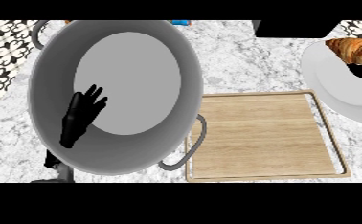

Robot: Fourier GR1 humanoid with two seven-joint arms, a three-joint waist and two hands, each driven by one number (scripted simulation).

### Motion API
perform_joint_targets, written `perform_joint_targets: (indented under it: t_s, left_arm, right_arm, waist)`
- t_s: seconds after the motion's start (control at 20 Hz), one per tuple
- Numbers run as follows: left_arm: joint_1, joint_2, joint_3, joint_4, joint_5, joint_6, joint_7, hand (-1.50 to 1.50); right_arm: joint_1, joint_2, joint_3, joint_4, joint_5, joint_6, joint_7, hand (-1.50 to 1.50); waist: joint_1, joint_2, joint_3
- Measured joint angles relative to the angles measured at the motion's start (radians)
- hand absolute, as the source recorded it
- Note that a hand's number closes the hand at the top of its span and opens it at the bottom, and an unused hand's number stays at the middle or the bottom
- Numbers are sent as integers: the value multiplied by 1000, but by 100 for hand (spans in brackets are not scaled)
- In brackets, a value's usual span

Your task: Pick the croissant from the tray and place it in the plate

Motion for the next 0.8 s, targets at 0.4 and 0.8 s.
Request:
perform_joint_targets:
  t_s: [0.4, 0.8]
  left_arm:
    - [-18, -3, -2, 2, -1, -18, 18, 0]
    - [-20, -5, -5, -7, -8, -26, 33, 0]
  right_arm:
    - [-65, -71, -9, 279, 25, 43, -77, 150]
    - [-80, -124, 16, 457, 53, 205, -149, -150]
  waist:
    - [18, 11, 0]
    - [28, 18, -1]
